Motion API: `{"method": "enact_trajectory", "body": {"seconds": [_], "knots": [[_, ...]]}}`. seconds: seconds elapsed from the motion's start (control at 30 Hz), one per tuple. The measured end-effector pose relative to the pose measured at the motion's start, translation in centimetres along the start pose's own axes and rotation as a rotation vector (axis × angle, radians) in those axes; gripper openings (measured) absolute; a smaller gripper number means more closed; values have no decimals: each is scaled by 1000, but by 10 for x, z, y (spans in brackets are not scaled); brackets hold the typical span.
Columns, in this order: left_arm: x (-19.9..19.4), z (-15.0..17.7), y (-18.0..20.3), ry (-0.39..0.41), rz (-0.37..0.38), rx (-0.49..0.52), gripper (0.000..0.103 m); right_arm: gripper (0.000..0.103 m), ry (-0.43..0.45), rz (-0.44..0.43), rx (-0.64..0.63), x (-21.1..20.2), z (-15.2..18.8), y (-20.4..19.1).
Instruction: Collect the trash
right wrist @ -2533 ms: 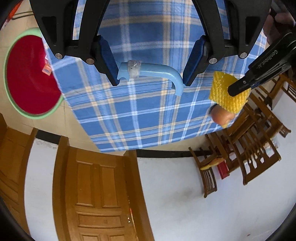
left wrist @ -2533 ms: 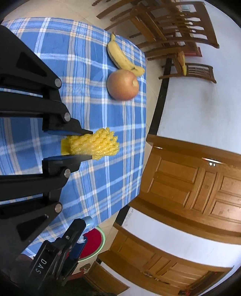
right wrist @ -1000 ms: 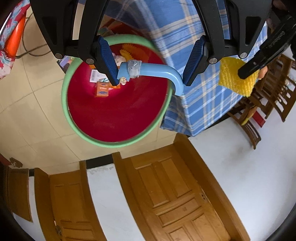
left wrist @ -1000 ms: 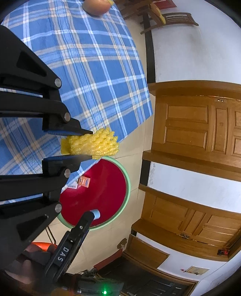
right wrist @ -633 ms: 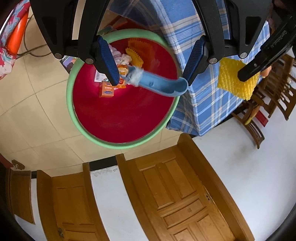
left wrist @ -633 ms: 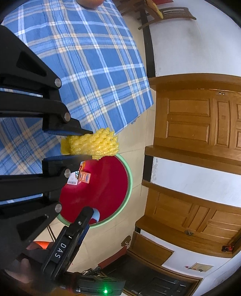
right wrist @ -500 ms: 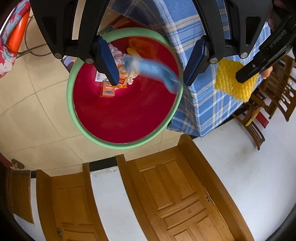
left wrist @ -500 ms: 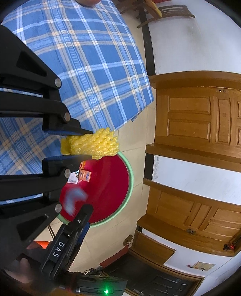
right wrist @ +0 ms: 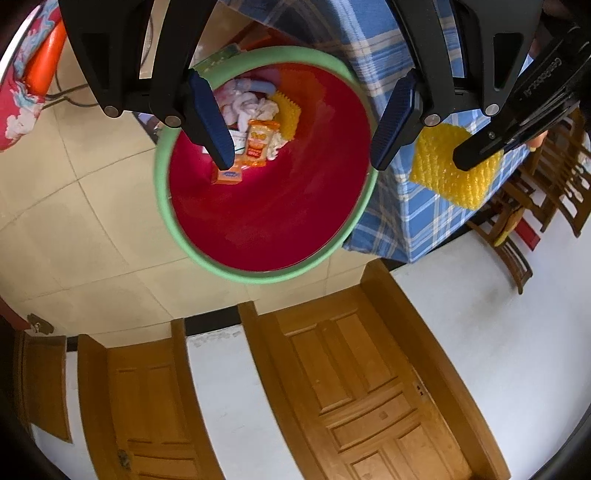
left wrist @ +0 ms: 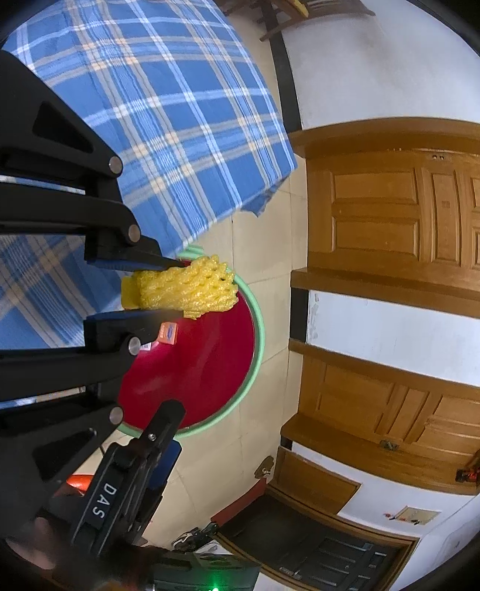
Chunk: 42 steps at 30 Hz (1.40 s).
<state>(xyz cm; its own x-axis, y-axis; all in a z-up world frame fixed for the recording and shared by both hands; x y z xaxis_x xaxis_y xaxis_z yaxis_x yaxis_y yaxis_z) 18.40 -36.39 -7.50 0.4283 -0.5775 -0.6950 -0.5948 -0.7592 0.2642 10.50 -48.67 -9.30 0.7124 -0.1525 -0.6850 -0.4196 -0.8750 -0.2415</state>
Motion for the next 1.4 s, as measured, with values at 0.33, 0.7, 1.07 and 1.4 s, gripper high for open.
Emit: {"method": "enact_trajectory", "body": {"seconds": [0.33,0.7,1.07,1.4], "knots": [[33,0,22,-57,37,14,21,77,16,34,27,-8,-2,21],[22,2,6,-39,-15,-38,48,77,11,34,30,-11,0,22],[-17,5,-35,10,-76,-119,51,77,16,3,-25,-20,3,-10],[-69,13,-85,79,-188,-196,65,79,36,-41,-105,-35,7,-59]]}}
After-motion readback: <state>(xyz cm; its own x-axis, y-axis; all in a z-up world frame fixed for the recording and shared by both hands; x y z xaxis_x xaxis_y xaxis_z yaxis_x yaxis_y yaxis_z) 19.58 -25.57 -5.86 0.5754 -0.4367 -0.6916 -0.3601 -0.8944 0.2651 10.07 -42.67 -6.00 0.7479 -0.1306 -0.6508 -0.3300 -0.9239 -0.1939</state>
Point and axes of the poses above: each gripper's, at about its wrist camera, not at the fingertips, and x roughly the way its jaws point, y to its right, z to its underside, the point moved 10 cm from there along x, roughly the way its jaws point, and after that the axes turned 9 degrees about -x, right-handed, at the moved point
